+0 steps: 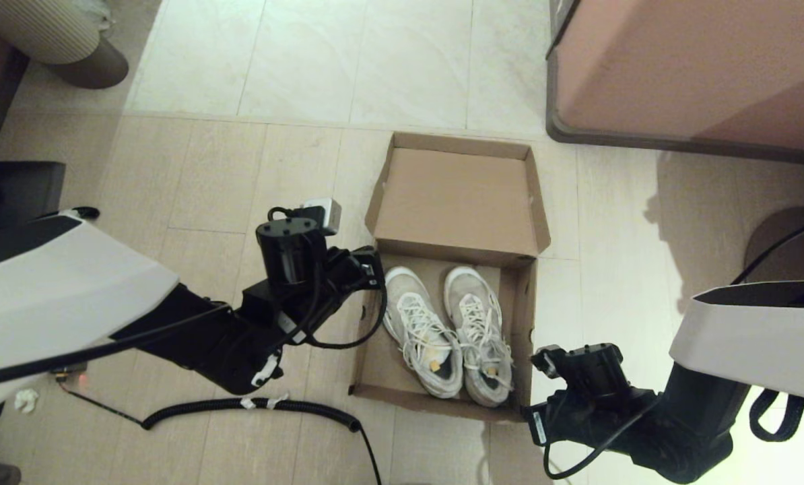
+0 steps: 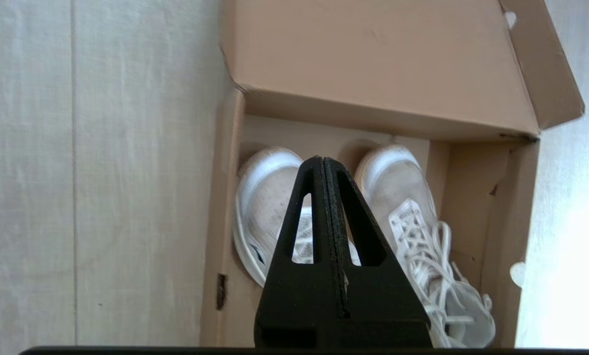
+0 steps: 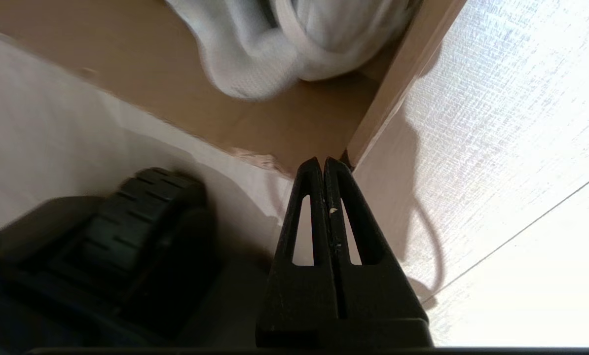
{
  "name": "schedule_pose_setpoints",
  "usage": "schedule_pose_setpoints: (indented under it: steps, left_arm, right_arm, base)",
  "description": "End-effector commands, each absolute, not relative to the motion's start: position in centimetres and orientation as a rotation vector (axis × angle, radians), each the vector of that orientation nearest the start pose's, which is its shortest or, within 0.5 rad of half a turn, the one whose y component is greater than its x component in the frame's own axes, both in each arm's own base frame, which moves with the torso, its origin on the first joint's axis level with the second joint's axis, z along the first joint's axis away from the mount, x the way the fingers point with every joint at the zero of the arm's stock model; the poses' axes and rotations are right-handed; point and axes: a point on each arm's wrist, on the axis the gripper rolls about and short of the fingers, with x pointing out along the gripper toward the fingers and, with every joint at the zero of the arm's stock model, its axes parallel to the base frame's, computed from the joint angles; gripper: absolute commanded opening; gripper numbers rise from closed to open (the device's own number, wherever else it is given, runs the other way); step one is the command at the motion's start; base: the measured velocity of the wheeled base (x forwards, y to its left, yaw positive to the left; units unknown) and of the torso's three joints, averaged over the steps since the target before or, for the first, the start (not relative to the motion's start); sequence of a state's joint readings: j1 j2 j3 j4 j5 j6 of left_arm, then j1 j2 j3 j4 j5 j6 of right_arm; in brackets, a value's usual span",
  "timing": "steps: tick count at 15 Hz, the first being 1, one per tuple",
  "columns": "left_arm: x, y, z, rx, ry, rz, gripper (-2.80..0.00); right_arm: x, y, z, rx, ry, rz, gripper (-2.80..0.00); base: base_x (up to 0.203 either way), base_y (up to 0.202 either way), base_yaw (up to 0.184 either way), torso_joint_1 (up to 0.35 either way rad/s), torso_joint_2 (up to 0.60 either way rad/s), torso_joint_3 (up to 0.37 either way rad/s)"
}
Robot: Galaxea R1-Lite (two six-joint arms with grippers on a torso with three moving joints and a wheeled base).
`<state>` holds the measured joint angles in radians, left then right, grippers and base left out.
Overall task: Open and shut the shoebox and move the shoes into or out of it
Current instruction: Close the shoe box
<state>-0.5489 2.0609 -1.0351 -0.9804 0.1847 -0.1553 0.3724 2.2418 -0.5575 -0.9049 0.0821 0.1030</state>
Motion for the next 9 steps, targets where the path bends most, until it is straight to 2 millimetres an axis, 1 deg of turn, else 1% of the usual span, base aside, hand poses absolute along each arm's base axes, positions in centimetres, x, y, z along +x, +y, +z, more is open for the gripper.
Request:
schedule_pose_setpoints:
  steps: [1,3,5,6,7,8,9]
  left_arm:
    - [34.8,-19.5,15.3,-0.144,0.056,-0.335,-2.80]
    - [36.6,-17.1,16.0,-0.151,0.036,-0.287,-2.80]
    - [39.3,-13.6,16.9,-0.164,0.024,-0.262,-2.80]
    - [40.8,-12.1,17.4,-0.192,0.017,-0.287,-2.80]
    - [42.0,-11.2,18.0,-0.244,0.010,-0.333,-2.80]
    - [43.1,-10.5,18.4,-0.320,0.021,-0.402,-2.80]
    - [44.5,-10.2,18.5,-0.408,0.045,-0.487,-2.80]
  right_arm:
    - [29.4,11.4,0.2,0.008,0.731,0.402,-2.80]
    - [30.2,10.2,3.0,0.052,0.639,0.394,-2.80]
    - [31.6,8.4,6.3,0.098,0.536,0.369,-2.80]
    - [32.6,7.2,8.0,0.132,0.495,0.356,-2.80]
    - [33.6,6.3,9.5,0.175,0.465,0.352,-2.80]
    - [34.6,5.1,10.9,0.228,0.442,0.350,-2.80]
    - [35.8,3.7,12.4,0.276,0.410,0.349,-2.80]
  base:
    - [0.000,0.000,0.000,0.000,0.00,0.000]
    - [0.000,0.000,0.000,0.000,0.00,0.000]
    - [0.000,0.000,0.000,0.000,0.00,0.000]
    - [0.000,0.000,0.000,0.000,0.00,0.000]
    - [0.000,0.000,0.000,0.000,0.00,0.000]
    - [0.000,0.000,0.000,0.000,0.00,0.000]
    - [0.000,0.000,0.000,0.000,0.00,0.000]
